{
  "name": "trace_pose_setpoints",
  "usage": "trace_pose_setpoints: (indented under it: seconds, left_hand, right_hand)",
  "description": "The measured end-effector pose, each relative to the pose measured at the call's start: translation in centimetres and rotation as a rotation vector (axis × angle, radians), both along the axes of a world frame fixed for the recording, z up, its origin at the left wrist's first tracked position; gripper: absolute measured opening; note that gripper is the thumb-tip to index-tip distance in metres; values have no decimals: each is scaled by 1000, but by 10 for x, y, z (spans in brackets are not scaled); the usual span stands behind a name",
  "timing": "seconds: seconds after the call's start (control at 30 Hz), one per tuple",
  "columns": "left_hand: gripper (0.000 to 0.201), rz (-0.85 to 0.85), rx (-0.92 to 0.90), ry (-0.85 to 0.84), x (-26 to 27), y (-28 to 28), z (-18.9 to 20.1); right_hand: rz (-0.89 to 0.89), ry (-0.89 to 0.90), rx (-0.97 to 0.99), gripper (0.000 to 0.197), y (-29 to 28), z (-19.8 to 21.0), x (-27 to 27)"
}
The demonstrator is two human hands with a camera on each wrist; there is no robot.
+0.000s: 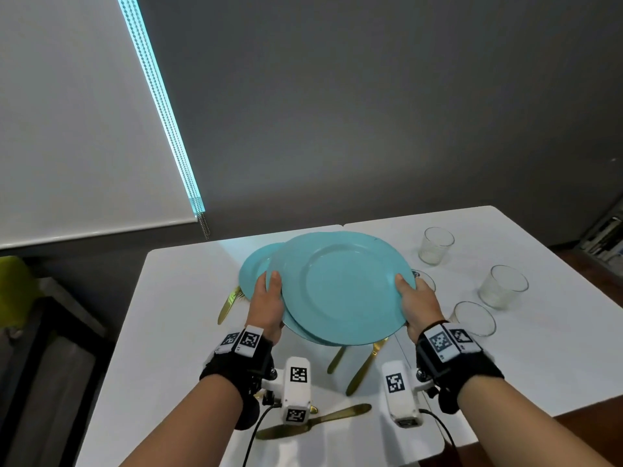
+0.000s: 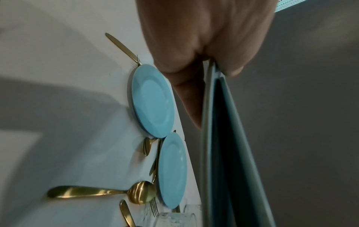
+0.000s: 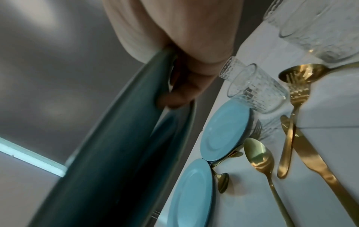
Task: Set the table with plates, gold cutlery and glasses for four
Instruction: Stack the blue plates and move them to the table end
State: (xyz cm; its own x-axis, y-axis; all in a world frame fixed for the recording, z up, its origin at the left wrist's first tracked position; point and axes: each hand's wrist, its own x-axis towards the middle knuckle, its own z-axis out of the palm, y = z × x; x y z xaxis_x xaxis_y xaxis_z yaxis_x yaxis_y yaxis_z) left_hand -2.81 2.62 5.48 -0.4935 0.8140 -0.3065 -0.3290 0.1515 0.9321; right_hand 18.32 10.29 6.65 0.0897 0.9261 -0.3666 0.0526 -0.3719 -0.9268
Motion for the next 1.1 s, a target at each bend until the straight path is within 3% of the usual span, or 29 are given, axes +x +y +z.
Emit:
trace_pose_setpoints:
  seconds: [0.13, 0.33, 0.47, 0.67, 0.8, 0.97, 1.03, 1.1]
  left_hand:
    - [46, 38, 47, -35, -1, 18, -1]
    - [33, 25, 93, -172, -13, 51, 5]
    - [25, 116, 93, -258, -30, 76, 4]
    - [21, 254, 100, -289, -48, 101, -6]
    - [16, 282, 123, -332, -54, 107, -13]
    - [20, 350, 56, -372, -54, 116, -19]
    - [18, 373, 6, -404, -53, 118, -21]
    - [19, 364, -17, -429, -52, 119, -23]
  right_hand:
    - [73, -300, 89, 37, 16, 1, -11]
    - [222, -390, 84, 46, 59, 8, -36]
    - [299, -329, -1, 48, 102, -6, -51]
    - [202, -309, -379, 34, 137, -53, -53]
    - [285, -547, -505, 48, 149, -75, -52]
    - [512, -889, -525, 57, 160, -75, -54]
    - [623, -1035, -483, 49, 160, -64, -53]
    - [804, -1231, -313, 37, 153, -59, -49]
